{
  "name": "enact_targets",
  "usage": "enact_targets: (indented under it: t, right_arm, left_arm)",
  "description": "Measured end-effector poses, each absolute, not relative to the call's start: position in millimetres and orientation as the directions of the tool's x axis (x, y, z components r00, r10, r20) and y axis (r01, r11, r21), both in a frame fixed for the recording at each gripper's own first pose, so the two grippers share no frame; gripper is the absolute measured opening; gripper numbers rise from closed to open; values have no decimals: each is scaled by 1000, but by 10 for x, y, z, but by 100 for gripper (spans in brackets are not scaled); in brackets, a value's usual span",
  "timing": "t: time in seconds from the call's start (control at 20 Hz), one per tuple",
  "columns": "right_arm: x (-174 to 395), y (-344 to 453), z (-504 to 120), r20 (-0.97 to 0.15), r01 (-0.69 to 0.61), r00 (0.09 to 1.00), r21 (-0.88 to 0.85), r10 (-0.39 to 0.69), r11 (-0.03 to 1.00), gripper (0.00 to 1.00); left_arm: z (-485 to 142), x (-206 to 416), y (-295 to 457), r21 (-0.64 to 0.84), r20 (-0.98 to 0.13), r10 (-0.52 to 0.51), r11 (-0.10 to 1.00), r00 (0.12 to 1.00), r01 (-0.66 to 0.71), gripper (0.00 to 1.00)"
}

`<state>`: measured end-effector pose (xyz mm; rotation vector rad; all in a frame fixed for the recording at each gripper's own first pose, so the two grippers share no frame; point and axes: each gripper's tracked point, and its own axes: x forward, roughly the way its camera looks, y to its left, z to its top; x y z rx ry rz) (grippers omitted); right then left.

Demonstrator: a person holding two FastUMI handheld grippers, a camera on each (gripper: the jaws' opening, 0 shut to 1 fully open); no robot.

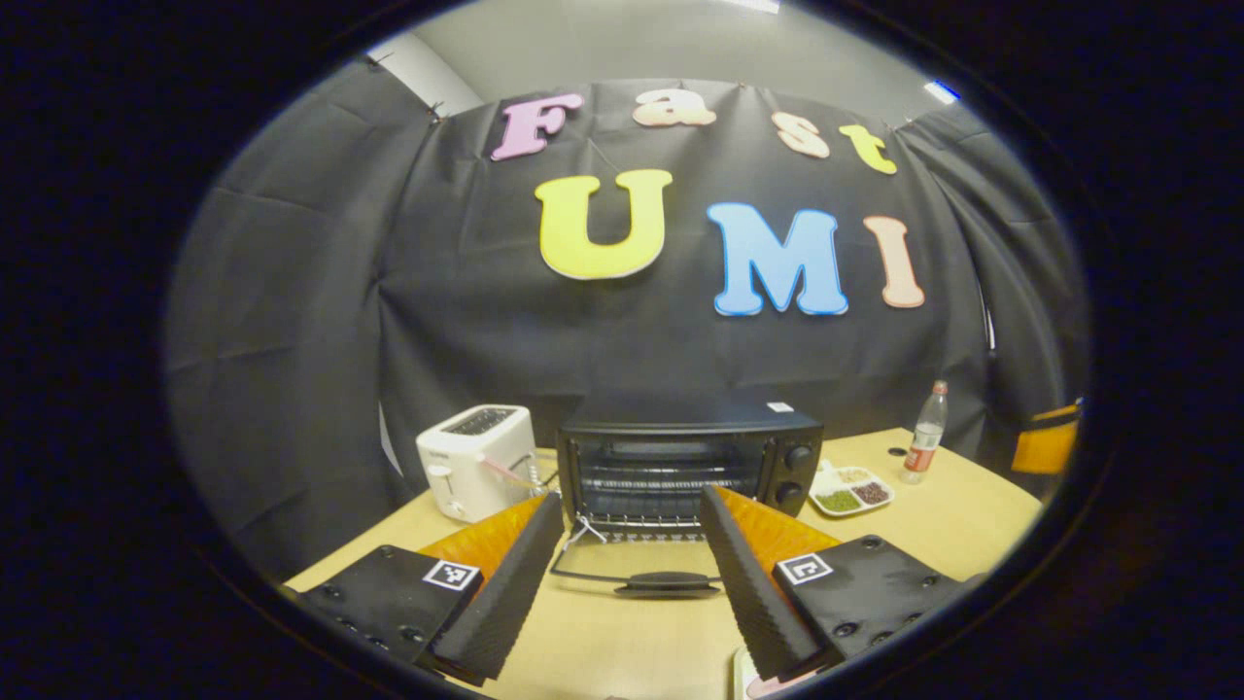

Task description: Open the electric oven with the left hand, put the food in, and close the electric oven.

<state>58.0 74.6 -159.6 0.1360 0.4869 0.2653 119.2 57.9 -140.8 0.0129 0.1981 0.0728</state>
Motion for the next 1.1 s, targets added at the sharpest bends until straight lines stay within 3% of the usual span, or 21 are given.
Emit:
enact_targets:
  t: [0.05, 0.1, 0.25, 0.4, 0.45, 0.5, 0.55, 0.6, 0.9, 0.95, 1.0, 1.1]
  right_arm:
    - [551, 803, -1703, -476, -229, 823, 221, 309, 948, 96]
    - [521, 856, -1801, -507, -235, 796, 248, 332, 940, 96]
    - [371, 1011, -2069, -601, -248, 690, 327, 403, 912, 96]
    - [302, 1119, -2359, -667, -233, 589, 401, 457, 886, 98]
    - [255, 1189, -2466, -689, -233, 542, 427, 481, 874, 98]
    - [212, 1241, -2549, -706, -229, 497, 454, 504, 861, 98]
    - [168, 1290, -2625, -719, -221, 459, 477, 522, 851, 98]
    - [129, 1325, -2711, -733, -210, 421, 495, 535, 843, 98]
    - [-169, 1424, -3157, -794, -49, 186, 581, 579, 813, 97]
    - [-187, 1430, -3210, -795, -19, 164, 589, 584, 808, 87]
    - [-198, 1416, -3265, -800, 5, 142, 589, 583, 808, 96]
    - [-248, 1380, -3375, -812, 38, 99, 581, 575, 813, 96]
  left_arm:
    - [-1260, 1144, 643, 25, -168, 87, 996, 982, -84, 95]
    - [-1102, 1086, 706, 28, -143, 99, 995, 985, -96, 100]
    - [-760, 918, 847, 20, -82, 136, 991, 987, -135, 99]
    - [-551, 796, 968, 16, -44, 173, 985, 984, -173, 92]
    - [-500, 759, 1006, 15, -31, 185, 983, 982, -184, 99]
    - [-458, 712, 1042, 17, -22, 194, 981, 981, -194, 99]
    - [-443, 673, 1076, 22, -18, 203, 979, 979, -202, 92]
    - [-438, 632, 1113, 31, -17, 213, 977, 977, -213, 91]
    - [-494, 429, 1266, 34, -21, 260, 965, 965, -259, 91]
    - [-540, 406, 1289, 30, -30, 265, 964, 964, -265, 99]
    - [-573, 401, 1309, 28, -37, 271, 962, 962, -270, 100]
    - [-604, 396, 1336, 31, -45, 279, 960, 959, -278, 100]
